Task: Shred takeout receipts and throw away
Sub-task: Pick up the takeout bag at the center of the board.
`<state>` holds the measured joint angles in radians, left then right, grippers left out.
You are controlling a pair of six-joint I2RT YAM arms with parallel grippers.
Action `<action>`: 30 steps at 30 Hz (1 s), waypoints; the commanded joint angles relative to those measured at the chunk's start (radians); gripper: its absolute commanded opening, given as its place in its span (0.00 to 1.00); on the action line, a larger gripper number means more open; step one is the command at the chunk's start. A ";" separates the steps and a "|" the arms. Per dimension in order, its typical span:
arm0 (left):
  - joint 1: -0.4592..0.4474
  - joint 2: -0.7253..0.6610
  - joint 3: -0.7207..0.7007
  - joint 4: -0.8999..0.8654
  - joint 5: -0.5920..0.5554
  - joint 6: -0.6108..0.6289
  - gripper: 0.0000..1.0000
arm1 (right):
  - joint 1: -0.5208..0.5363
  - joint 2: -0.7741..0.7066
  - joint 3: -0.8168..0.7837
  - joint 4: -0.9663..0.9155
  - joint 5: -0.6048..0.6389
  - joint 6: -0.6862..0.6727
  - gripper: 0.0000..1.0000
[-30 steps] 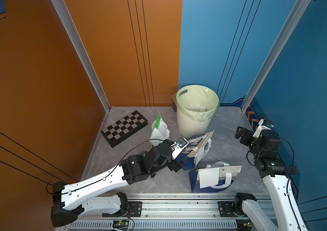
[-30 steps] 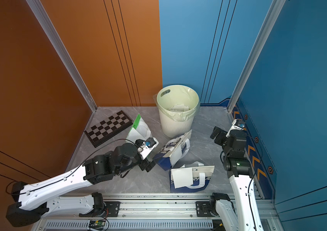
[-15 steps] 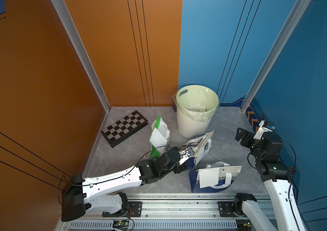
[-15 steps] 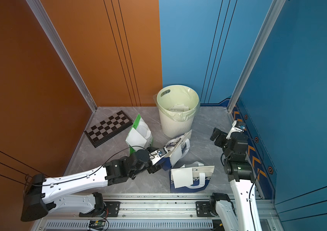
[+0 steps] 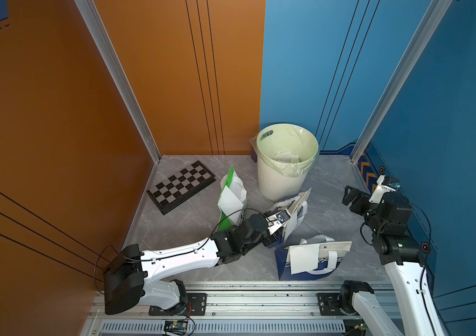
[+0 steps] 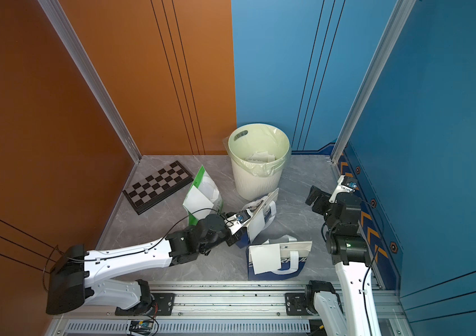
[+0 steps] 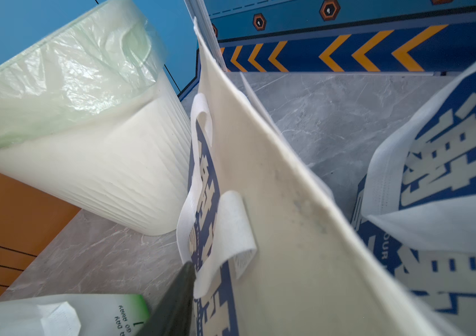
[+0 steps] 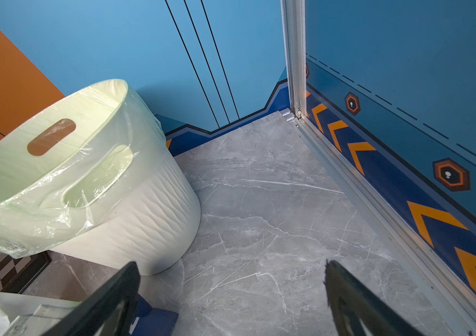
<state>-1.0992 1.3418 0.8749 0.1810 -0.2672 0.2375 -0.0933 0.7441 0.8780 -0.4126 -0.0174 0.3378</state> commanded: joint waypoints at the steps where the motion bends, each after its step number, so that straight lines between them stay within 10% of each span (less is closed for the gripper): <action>1: 0.026 0.020 -0.013 0.094 0.078 -0.025 0.27 | 0.004 -0.005 0.006 -0.026 -0.029 -0.003 1.00; 8: 0.051 0.028 -0.012 0.148 0.094 -0.068 0.00 | 0.004 0.000 0.023 -0.028 -0.058 -0.002 1.00; 30: 0.125 -0.022 -0.051 0.265 -0.023 -0.407 0.00 | 0.242 0.113 0.106 -0.021 -0.449 -0.048 0.96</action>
<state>-0.9840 1.3560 0.8230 0.3710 -0.2665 -0.0860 0.0917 0.8558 0.9657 -0.4202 -0.4023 0.3584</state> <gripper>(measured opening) 0.043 0.959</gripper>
